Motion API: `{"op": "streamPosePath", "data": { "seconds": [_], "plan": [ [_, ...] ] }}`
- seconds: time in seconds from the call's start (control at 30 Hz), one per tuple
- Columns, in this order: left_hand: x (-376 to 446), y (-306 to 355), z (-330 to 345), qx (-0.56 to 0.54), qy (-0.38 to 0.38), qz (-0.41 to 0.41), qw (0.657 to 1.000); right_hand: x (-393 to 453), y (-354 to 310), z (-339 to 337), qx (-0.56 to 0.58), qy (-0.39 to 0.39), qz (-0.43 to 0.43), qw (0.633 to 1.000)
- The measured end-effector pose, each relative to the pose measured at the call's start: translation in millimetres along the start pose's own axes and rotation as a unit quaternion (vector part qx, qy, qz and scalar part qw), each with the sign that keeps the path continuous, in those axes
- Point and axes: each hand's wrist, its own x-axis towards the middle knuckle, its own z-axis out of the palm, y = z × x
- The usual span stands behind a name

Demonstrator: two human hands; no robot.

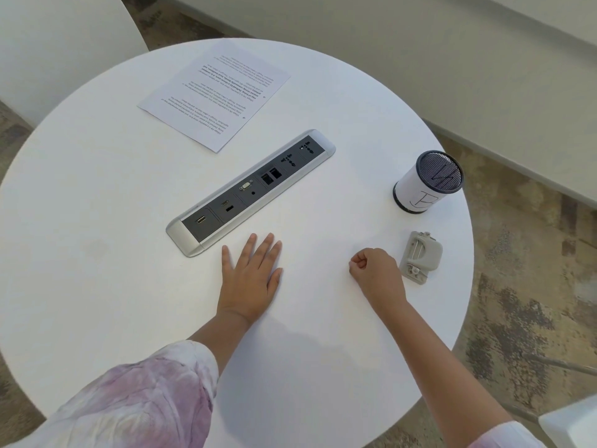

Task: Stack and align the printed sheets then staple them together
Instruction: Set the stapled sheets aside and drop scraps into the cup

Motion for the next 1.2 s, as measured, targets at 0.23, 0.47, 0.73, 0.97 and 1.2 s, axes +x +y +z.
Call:
{"op": "streamPosePath", "data": {
  "seconds": [0.23, 0.47, 0.73, 0.97, 1.2],
  "plan": [
    [0.1, -0.1, -0.2, -0.004, 0.0, 0.002, 1.0, -1.0, -8.2, -0.3, -0.101, -0.006, -0.037, 0.994],
    [-0.2, 0.2, -0.9, -0.002, 0.001, 0.001, 1.0, -1.3, -11.7, 2.1, -0.116, -0.008, -0.019, 0.993],
    [-0.7, 0.2, -1.9, -0.004, 0.001, 0.004, 1.0, -0.9, -13.1, 5.4, -0.122, 0.0, -0.011, 0.992],
    [0.1, 0.4, -1.9, -0.003, -0.002, 0.003, 1.0, -2.8, -16.4, 4.4, -0.111, -0.002, 0.001, 0.994],
    [-0.7, 0.2, -1.9, -0.004, 0.002, 0.005, 1.0, -2.1, -17.9, 5.9, -0.111, -0.003, 0.009, 0.994]
  ]
}}
